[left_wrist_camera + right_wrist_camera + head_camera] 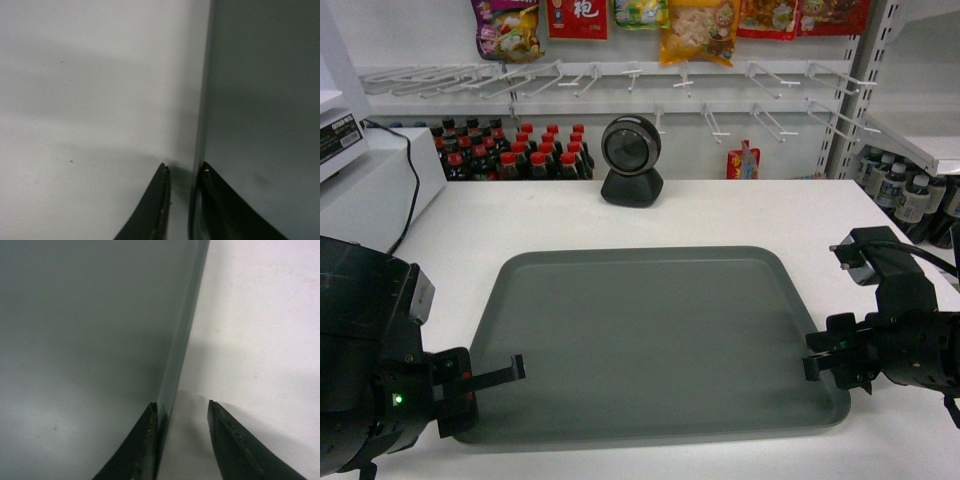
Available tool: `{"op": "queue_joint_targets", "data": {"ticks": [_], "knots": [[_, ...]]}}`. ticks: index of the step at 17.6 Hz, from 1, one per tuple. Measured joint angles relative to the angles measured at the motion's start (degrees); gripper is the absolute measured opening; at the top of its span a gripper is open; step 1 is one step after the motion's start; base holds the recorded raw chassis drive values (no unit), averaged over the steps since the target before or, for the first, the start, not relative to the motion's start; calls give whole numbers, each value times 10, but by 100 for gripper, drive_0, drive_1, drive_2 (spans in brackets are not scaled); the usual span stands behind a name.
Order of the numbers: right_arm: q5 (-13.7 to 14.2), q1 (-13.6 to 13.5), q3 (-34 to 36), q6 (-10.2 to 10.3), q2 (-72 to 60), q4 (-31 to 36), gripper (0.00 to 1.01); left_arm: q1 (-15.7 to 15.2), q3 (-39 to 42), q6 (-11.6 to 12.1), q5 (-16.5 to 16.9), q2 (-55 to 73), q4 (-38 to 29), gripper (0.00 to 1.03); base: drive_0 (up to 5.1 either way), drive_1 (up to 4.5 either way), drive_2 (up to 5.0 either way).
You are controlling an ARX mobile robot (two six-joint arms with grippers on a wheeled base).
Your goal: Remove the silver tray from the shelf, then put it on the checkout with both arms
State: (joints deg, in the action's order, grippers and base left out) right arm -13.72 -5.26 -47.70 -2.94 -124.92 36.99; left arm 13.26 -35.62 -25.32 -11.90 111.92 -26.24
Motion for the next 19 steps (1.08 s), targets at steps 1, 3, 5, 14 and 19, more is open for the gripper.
{"op": "queue_joint_targets", "data": {"ticks": [1,3,5,14,19], "knots": [[5,1,7,-5,0,20,36,0,1,-2,-4,-1,0,27,0,0,0],[7,8,13,-13,3,35,54,-5,20,-3,-33,-34,5,45,0,0,0],[67,10,36,-6,-21,161,60,-5,35,1,-85,-108,16,63,0,0,0],[137,42,331,23,170,366,2,-64,238,232,46,-164,-488,18,0,0,0],[138,56,421,25,356,368,2,-90,319,243,75,-338,-476,1,0,0,0]]}}
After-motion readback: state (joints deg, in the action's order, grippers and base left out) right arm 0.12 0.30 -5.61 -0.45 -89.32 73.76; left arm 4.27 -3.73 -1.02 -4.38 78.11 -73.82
